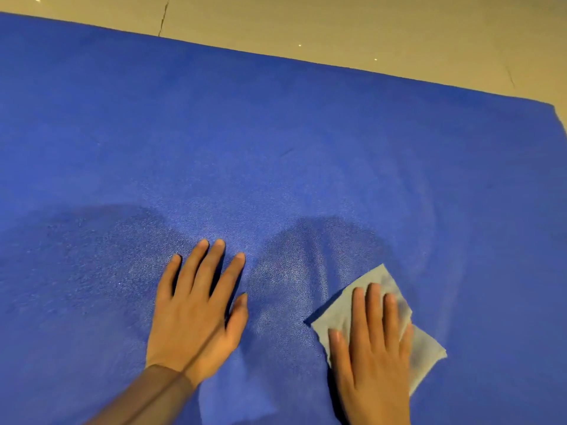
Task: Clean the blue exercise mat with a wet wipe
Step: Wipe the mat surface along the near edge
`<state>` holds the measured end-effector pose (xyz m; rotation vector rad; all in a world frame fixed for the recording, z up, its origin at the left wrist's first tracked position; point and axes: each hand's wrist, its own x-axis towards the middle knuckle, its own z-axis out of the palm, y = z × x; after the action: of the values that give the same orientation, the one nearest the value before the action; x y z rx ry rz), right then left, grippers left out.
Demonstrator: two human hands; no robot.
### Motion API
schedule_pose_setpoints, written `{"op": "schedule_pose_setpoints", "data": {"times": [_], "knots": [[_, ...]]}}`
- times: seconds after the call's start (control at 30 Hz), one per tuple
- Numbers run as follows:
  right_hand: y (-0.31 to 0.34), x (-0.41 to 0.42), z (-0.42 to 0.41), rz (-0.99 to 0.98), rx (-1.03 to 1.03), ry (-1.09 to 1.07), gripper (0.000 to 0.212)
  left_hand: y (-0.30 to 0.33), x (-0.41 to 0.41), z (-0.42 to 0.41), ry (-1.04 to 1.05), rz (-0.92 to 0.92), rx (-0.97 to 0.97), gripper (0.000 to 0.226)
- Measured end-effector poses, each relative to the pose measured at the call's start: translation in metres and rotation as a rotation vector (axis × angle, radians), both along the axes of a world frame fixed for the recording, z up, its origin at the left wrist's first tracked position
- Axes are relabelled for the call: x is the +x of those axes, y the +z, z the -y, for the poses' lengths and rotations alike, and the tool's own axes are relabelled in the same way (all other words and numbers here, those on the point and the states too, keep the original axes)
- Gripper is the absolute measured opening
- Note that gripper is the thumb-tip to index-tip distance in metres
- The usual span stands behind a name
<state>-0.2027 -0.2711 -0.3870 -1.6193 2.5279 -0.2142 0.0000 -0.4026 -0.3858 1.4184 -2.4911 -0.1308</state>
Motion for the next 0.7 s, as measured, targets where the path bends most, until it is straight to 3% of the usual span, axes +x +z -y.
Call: {"op": "schedule_pose_setpoints", "data": {"times": [0.13, 0.27, 0.33, 0.43, 0.57, 0.63, 0.7], "knots": [[0.007, 0.033, 0.031, 0.035, 0.011, 0.252, 0.063, -0.002, 0.001, -0.001, 0.001, -0.02, -0.001, 0.051], [0.007, -0.003, 0.108, 0.052, 0.004, 0.469, 0.063, -0.002, 0.0, 0.0, -0.003, -0.005, 0.01, 0.051], [0.007, -0.041, 0.152, 0.013, 0.027, 0.37, 0.07, -0.001, 0.0, 0.0, 0.007, -0.008, 0.021, 0.05], [0.01, -0.084, 0.201, -0.001, 0.104, 0.035, 0.077, -0.001, 0.001, 0.0, 0.001, 0.003, 0.034, 0.05], [0.007, -0.05, 0.231, 0.001, 0.133, -0.22, 0.067, -0.001, 0.001, 0.0, 0.009, 0.009, 0.037, 0.051], [-0.002, -0.006, 0.232, -0.062, 0.027, -0.142, 0.067, 0.001, -0.001, 0.0, 0.011, 0.004, 0.031, 0.051], [-0.006, 0.041, 0.224, -0.069, -0.127, 0.079, 0.066, 0.001, -0.002, 0.001, 0.008, 0.01, 0.028, 0.049]]}}
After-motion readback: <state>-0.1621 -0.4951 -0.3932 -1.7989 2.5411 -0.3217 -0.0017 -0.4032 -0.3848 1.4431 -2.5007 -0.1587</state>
